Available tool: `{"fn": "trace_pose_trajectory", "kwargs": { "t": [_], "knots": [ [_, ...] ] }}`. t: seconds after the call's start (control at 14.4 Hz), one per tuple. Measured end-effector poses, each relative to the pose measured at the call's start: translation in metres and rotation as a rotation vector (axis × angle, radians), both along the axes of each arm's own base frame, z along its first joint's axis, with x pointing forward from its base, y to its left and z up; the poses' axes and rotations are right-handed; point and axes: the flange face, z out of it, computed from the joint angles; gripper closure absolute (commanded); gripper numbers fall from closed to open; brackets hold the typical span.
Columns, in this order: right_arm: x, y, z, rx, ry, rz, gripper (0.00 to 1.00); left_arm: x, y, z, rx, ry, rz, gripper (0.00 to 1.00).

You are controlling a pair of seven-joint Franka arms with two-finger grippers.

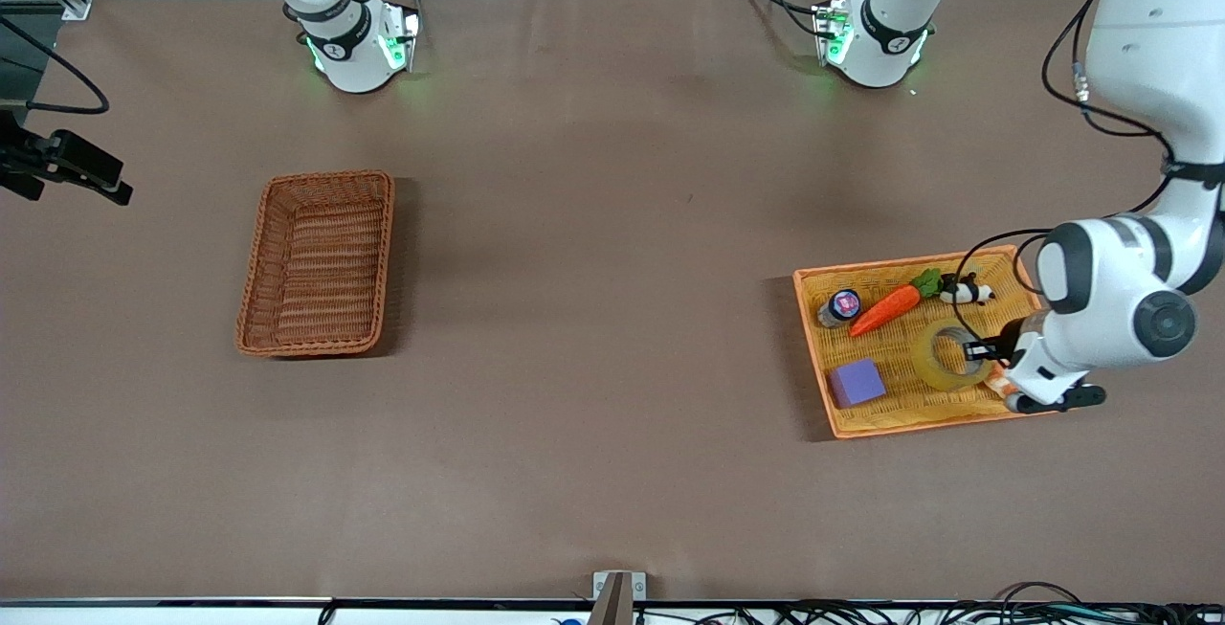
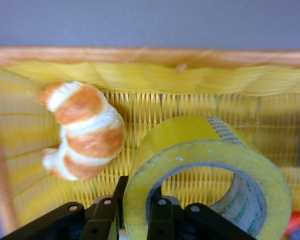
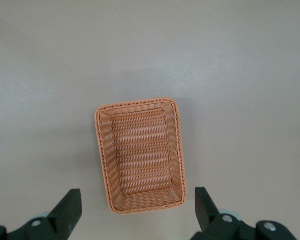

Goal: Move tape to another basket
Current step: 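Close the left gripper on the tape roll's rim, then carry the tape with the left gripper toward the table middle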

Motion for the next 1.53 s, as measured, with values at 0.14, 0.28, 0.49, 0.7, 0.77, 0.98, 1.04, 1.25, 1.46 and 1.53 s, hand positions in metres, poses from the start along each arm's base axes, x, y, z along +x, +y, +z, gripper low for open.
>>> {"fn": "trace_pose_trajectory", "kwargs": {
  "t": [0.14,0.28,0.49,0.7,0.77,0.98,1.04,1.25,1.46,1.53],
  "knots": [
    [0.000,0.000,0.000,0.000,0.000,0.000,0.00,0.000,-0.014,0.064,0.000,-0.061,-0.026,1.00],
    [0.000,0.000,0.000,0.001,0.000,0.000,0.00,0.002,-0.048,0.123,-0.014,-0.139,-0.081,1.00],
    [0.000,0.000,0.000,0.002,-0.001,0.000,0.00,-0.002,-0.126,0.163,-0.052,-0.141,-0.196,1.00],
    [0.000,0.000,0.000,0.002,-0.001,0.000,0.00,-0.024,-0.213,0.163,-0.085,-0.072,-0.305,1.00],
    [0.000,0.000,0.000,0.002,-0.002,-0.001,0.00,-0.033,-0.246,0.156,-0.091,-0.049,-0.317,0.99],
    [0.000,0.000,0.000,0.002,-0.002,-0.001,0.00,-0.065,-0.369,0.124,-0.085,-0.007,-0.337,0.99],
    [0.000,0.000,0.000,0.002,-0.002,-0.001,0.00,-0.075,-0.405,0.116,-0.085,-0.003,-0.331,0.99],
    [0.000,0.000,0.000,0.003,-0.002,-0.001,0.00,-0.095,-0.469,0.096,-0.099,0.013,-0.332,0.99],
    [0.000,0.000,0.000,0.003,-0.003,0.000,0.00,-0.108,-0.516,0.076,-0.133,-0.005,-0.337,1.00],
    [0.000,0.000,0.000,0.003,-0.004,0.000,0.00,-0.114,-0.529,0.068,-0.142,-0.007,-0.345,1.00]
  ]
}}
